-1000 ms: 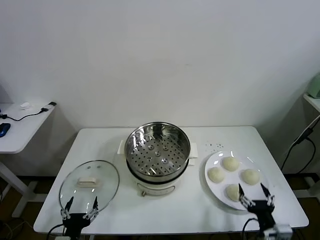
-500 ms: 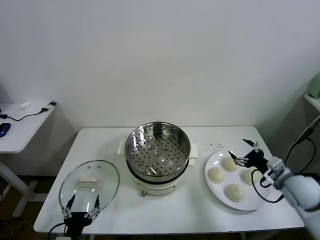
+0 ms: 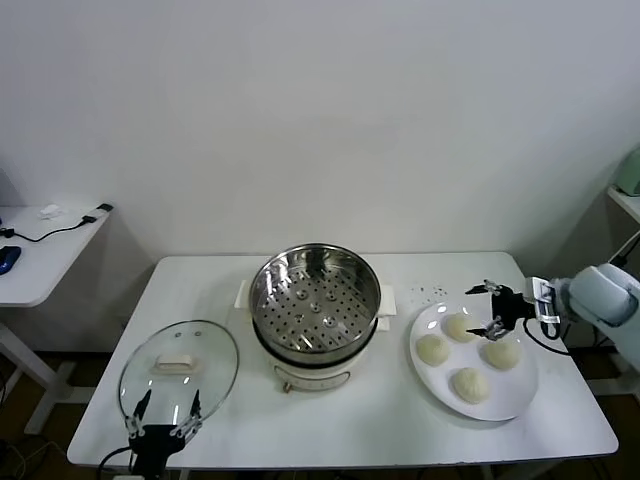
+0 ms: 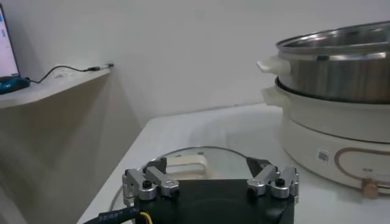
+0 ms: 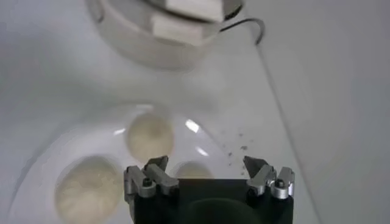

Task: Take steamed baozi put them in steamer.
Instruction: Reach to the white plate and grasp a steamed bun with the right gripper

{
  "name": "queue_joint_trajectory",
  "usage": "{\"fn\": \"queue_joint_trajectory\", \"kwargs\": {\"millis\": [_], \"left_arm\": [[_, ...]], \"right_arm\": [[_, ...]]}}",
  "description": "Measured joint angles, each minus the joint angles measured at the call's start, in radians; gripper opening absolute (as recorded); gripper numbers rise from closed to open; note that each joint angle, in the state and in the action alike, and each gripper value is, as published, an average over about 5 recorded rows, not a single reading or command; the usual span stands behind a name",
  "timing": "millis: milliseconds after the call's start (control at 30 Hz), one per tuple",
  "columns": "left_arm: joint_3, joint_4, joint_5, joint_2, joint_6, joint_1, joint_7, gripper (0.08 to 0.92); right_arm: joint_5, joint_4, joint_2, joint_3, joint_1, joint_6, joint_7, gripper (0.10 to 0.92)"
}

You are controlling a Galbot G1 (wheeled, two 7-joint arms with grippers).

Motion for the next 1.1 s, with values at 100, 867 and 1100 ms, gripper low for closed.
{"fn": "queue_joint_trajectory", "kwargs": {"millis": [100,867,1100], "left_arm": [[-0.003,0.001,0.000,-0.004,0.000,-0.002,0.000,0.823],[-0.017,0.035,0.003,-0.022,0.003,-0.017,0.003,0.823],[-0.017,0.033,0.005,-0.023,0.007,-0.018,0.004,0.823]], "right_arm": [[-0.002,-0.064,0.036,-0.118,0.096,0.001,-0.032,0.823],[-0.023,-0.416,0.335,-0.338,0.182,-0.075,-0.028,0.823],[-0.031,-0.445,0.366,-0.334,0.163,-0.095,-0.015,0.799]]}}
